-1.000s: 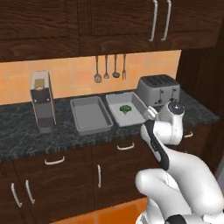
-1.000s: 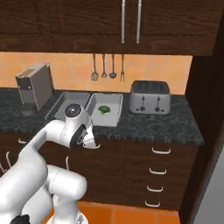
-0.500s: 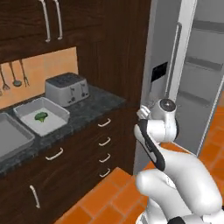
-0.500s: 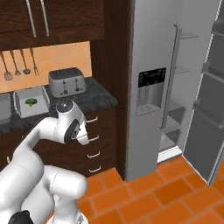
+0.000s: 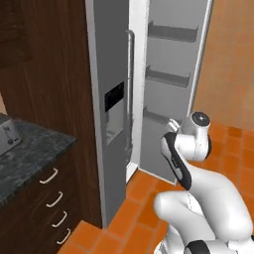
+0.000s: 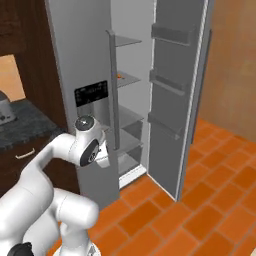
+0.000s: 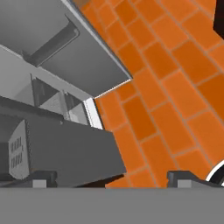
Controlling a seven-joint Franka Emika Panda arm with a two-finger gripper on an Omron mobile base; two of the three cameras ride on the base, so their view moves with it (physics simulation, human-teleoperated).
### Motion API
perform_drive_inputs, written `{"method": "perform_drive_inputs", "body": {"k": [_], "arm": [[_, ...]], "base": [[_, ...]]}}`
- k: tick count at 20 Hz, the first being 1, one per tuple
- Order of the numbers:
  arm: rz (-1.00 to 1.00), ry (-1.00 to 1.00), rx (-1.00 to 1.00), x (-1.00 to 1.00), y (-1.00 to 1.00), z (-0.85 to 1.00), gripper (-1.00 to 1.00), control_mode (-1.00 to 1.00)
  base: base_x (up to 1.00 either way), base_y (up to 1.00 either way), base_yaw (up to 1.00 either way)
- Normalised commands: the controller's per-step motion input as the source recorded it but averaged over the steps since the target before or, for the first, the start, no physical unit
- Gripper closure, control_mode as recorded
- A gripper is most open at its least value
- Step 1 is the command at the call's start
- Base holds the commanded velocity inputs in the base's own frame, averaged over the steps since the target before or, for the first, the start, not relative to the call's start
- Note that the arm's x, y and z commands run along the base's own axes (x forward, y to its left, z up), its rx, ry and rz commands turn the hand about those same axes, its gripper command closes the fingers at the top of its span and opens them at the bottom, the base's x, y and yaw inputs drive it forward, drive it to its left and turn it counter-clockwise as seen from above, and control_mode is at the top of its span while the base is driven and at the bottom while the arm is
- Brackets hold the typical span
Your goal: Place one broccoli and one chicken drumstick in each tupperware on the nearby counter, to pack two identical lunches.
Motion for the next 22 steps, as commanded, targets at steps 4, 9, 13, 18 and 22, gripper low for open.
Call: {"method": "perform_drive_inputs", "body": {"k": [4, 9, 13, 18, 22], "arm": [[0.00, 0.00, 0.00, 0.00, 0.00, 0.00, -1.00, 1.00], [0.00, 0.00, 0.00, 0.00, 0.00, 0.00, -1.00, 1.00], [0.00, 0.00, 0.00, 0.00, 0.00, 0.00, -1.00, 1.00], [0.00, 0.00, 0.00, 0.00, 0.00, 0.00, -1.00, 1.00], [0.00, 0.00, 0.00, 0.00, 0.00, 0.00, -1.00, 1.00]], "base": [[1.00, -0.70, -0.01], [1.00, -0.17, 0.19], [1.00, 0.00, 0.43], [1.00, -0.34, 0.31], [0.57, -0.32, 0.30]]}}
